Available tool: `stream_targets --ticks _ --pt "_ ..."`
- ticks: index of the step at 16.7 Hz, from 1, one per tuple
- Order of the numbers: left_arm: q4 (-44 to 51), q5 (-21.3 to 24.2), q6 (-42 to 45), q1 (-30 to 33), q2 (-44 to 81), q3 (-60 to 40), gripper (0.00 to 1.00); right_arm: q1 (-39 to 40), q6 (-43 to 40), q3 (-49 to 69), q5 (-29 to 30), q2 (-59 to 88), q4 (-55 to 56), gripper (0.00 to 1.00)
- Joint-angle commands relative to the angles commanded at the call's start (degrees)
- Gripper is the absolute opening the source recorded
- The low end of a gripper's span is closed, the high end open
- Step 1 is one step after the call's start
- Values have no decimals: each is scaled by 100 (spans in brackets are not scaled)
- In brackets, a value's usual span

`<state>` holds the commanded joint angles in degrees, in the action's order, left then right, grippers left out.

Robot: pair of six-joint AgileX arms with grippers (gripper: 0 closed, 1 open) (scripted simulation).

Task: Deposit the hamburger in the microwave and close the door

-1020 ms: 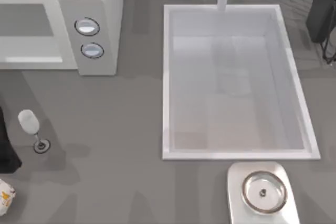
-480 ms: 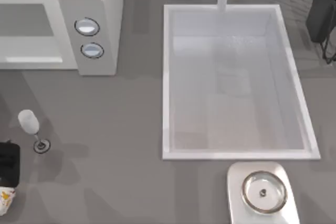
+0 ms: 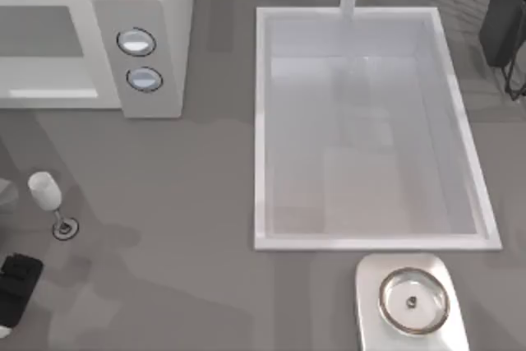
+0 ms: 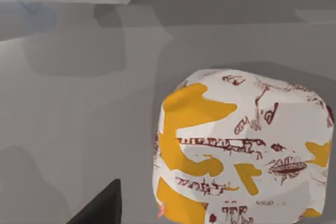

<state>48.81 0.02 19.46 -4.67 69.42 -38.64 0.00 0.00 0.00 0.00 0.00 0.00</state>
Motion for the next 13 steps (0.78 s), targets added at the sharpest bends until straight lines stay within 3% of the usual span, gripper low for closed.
stream_targets --ticks 5,13 --pt "673 -6 265 -72 871 -541 100 0 0 0 0 0 0 100" --pt "262 -7 255 -58 1080 -297 100 0 0 0 0 0 0 100"
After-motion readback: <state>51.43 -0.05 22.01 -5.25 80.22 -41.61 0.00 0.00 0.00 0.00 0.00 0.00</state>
